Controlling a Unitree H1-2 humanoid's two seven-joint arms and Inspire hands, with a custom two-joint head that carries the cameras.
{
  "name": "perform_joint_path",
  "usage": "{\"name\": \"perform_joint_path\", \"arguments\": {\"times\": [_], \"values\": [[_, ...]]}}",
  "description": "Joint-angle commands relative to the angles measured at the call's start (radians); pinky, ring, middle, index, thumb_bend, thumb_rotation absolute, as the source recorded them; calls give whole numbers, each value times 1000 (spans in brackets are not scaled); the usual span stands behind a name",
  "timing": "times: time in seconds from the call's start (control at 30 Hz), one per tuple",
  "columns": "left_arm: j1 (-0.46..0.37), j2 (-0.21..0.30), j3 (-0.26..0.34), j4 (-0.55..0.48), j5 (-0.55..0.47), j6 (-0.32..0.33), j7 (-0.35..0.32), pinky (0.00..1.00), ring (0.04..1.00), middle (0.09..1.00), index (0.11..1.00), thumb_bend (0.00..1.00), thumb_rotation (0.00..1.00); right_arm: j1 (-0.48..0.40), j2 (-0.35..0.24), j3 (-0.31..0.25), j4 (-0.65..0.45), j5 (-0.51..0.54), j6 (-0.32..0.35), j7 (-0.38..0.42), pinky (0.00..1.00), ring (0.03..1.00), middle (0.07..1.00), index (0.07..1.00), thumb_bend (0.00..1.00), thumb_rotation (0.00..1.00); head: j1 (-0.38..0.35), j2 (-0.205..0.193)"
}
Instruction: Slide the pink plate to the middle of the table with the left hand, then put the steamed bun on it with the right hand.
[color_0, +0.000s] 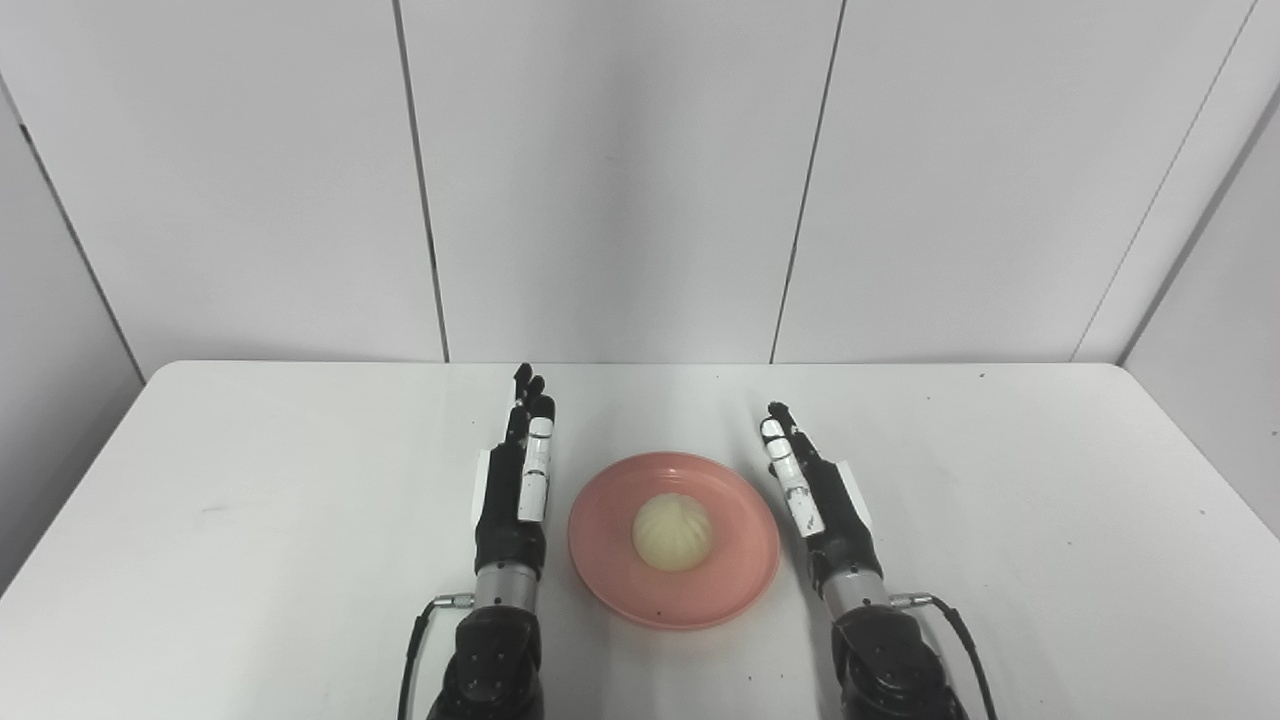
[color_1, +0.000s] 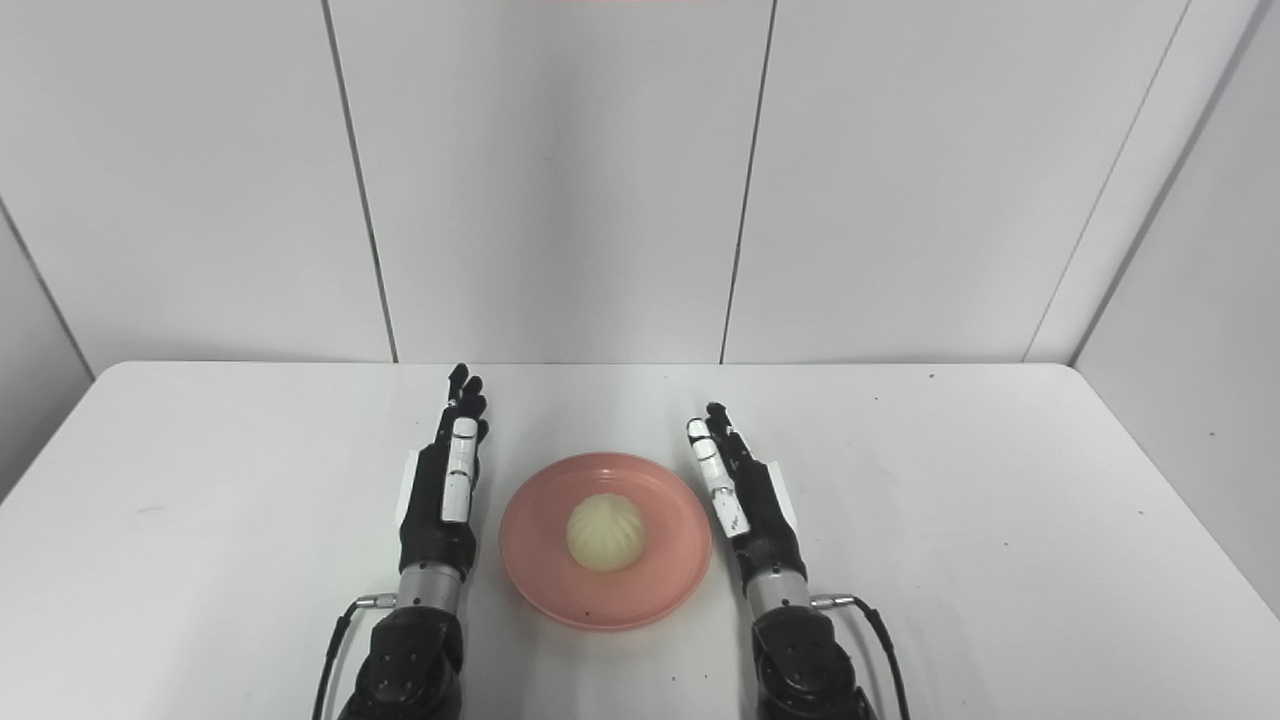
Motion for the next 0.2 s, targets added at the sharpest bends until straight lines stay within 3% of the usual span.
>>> {"name": "perform_joint_path", "arguments": {"times": [0.0,0.17], "values": [[32,6,-4,11,-1,-5,-16,1000,1000,1000,1000,580,1000,-19,-3,2,-11,0,-34,-7,929,955,951,936,684,1000,1,2],[33,11,-7,13,-6,-5,-26,1000,1000,1000,1000,578,1000,-13,2,-1,-4,6,-51,-10,930,954,950,931,704,1000,1,4]]}}
